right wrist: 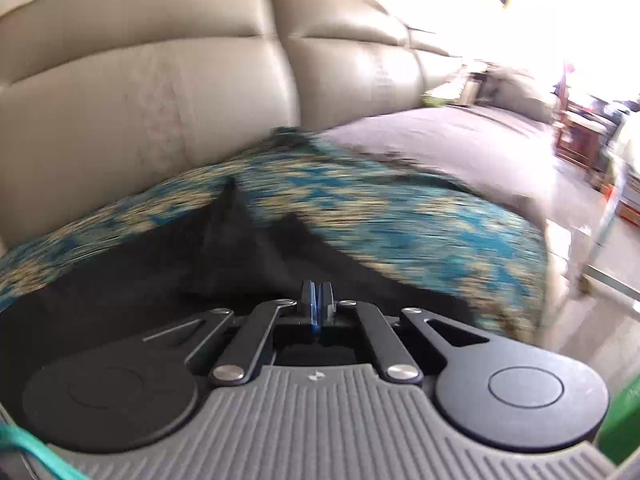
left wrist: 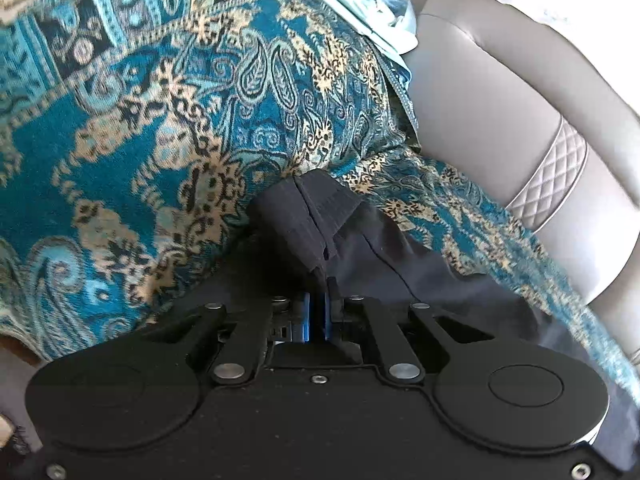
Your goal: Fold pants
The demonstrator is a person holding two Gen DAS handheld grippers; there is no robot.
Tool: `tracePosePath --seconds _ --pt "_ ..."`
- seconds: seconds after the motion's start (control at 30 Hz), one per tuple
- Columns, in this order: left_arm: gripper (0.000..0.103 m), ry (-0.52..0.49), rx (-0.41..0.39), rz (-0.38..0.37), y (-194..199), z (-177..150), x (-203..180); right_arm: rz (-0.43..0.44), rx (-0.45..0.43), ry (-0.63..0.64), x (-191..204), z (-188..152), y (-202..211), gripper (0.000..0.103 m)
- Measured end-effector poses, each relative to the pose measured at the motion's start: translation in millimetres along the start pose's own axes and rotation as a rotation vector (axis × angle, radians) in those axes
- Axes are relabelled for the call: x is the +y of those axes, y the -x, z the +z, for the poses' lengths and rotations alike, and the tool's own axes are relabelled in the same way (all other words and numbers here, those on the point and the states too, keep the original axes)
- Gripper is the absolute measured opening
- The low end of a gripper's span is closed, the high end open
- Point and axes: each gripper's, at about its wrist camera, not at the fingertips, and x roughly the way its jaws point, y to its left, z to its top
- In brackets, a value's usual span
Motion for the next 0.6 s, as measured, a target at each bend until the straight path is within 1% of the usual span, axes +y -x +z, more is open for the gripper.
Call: tracePosePath --seconds 0.07,0.1,0.13,0.17,0.2,0.23,0.27,0.3,0.33,0.4,0.43,0.5,0.53,0.6 --pt "0.006 -0.002 0.008 -0.003 1 -1 2 -0.001 0.025 -0.050 -28 -2 -2 0.003" --pt "0.006 0.000 0.011 -0.003 0 -2 3 0.017 0.033 -0.075 -42 -4 -3 0.003" --pt "0.006 0.000 0.016 0.001 -1 -3 3 0.080 0.033 -0.103 -54 -6 -3 0.006" --pt "0.006 0.000 0.019 0.005 -2 -3 4 0.175 0.034 -0.145 -66 -10 -3 0.011" --pt "0.006 -0.003 0.021 0.011 -3 -4 3 0.250 0.038 -0.184 -76 -14 -3 0.017" --pt "0.006 -0.005 0.021 0.016 -4 -5 3 0.289 0.035 -0.211 -81 -17 0 0.037" --pt "0.006 -0.007 0.023 0.022 -5 -6 2 0.297 0.020 -0.220 -82 -20 1 0.043" --pt "0.006 -0.005 0.028 0.028 -7 -6 2 0.298 0.000 -0.202 -80 -22 2 0.056" --pt "0.006 -0.001 0.032 0.032 -8 -6 2 0.291 -0.014 -0.166 -74 -24 2 0.061" --pt "0.006 0.006 0.038 0.037 -11 -6 3 0.267 -0.036 -0.032 -52 -26 2 0.063" --pt "0.006 0.008 0.039 0.038 -11 -6 4 0.247 -0.048 0.046 -37 -26 0 0.067" --pt "0.006 0.012 0.039 0.041 -12 -6 4 0.207 -0.064 0.155 -13 -25 -10 0.073" --pt "0.006 0.013 0.039 0.044 -12 -6 4 0.192 -0.069 0.178 -6 -24 -15 0.078" --pt "0.006 0.013 0.040 0.049 -13 -6 4 0.171 -0.062 0.179 5 -20 -31 0.082"
